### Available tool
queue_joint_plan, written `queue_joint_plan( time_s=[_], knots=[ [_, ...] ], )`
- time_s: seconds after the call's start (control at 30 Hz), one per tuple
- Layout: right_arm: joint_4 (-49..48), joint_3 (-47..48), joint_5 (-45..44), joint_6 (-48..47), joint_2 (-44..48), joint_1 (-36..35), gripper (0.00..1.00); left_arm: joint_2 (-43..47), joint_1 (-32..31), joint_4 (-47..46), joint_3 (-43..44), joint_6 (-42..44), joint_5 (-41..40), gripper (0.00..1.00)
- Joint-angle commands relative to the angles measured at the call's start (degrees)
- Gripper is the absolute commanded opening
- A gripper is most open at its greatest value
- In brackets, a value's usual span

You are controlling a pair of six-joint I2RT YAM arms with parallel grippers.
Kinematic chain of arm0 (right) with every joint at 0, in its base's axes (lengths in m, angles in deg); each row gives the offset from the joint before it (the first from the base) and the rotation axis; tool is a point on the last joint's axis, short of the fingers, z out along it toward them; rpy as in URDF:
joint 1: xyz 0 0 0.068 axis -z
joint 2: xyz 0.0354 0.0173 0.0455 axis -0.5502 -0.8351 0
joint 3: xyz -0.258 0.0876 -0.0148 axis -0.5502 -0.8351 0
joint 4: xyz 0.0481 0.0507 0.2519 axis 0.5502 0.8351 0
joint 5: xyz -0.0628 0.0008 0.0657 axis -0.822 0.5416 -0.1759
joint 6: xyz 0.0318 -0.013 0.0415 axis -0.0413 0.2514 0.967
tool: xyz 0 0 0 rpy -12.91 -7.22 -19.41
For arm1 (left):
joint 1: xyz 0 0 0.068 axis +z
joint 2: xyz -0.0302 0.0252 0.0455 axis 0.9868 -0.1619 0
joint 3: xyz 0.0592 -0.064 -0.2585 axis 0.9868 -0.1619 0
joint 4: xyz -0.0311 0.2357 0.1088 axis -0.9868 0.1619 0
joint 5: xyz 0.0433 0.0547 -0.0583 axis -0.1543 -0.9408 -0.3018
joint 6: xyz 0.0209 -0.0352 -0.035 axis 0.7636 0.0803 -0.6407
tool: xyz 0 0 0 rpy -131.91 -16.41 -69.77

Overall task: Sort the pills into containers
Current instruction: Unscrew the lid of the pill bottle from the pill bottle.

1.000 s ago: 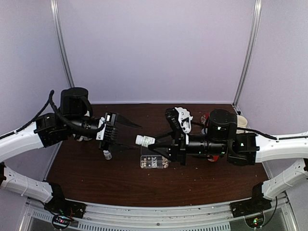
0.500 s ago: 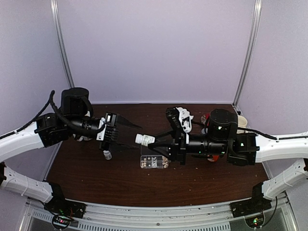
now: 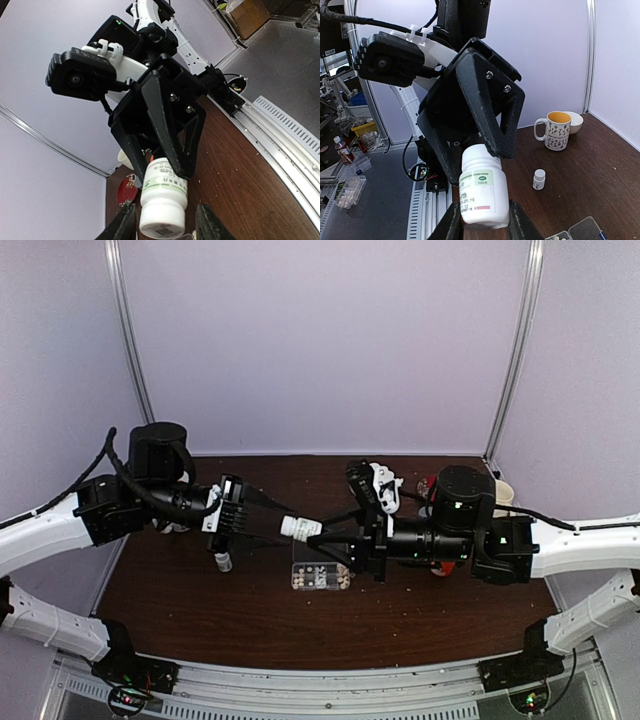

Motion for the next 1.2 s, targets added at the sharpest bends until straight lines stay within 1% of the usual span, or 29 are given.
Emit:
queue_joint_plan(
  time_s=[0.0, 0.1, 0.3, 0.47, 0.77, 0.9, 1.17],
  knots=[
    [-1.95, 0.46, 0.26, 0.28, 0.49, 0.30, 0.00, 0.47, 0.16, -2.02, -0.18, -0.40, 1.30, 0.43],
    [-1.80, 0.46, 0.17, 0.20, 0.36, 0.27, 0.00, 0.58, 0.17, -2.39, -0.25, -1.28, 1.25, 0.40],
    [-1.85, 0.38, 0.18, 0.20, 0.44, 0.32, 0.00, 1.06, 0.15, -3.62, -0.66, -2.69, 0.99, 0.37],
    [-1.81, 0.29, 0.34, 0.07, 0.56, 0.33, 0.00, 1.58, 0.06, -5.07, -1.23, -4.07, 0.31, 0.35],
    [-2.02, -0.01, 0.61, -0.07, 0.99, 0.28, 0.00, 1.49, 0.13, -5.28, -1.41, -4.41, 0.02, 0.36],
    [-2.46, -0.39, 0.71, -0.07, 1.25, 0.25, 0.00, 1.57, 0.15, -5.28, -1.66, -4.43, -0.23, 0.43],
    [-2.59, -0.59, 0.99, -0.24, 1.45, 0.28, 0.00, 1.33, 0.15, -5.25, -1.76, -4.47, -0.42, 0.44]
  ],
)
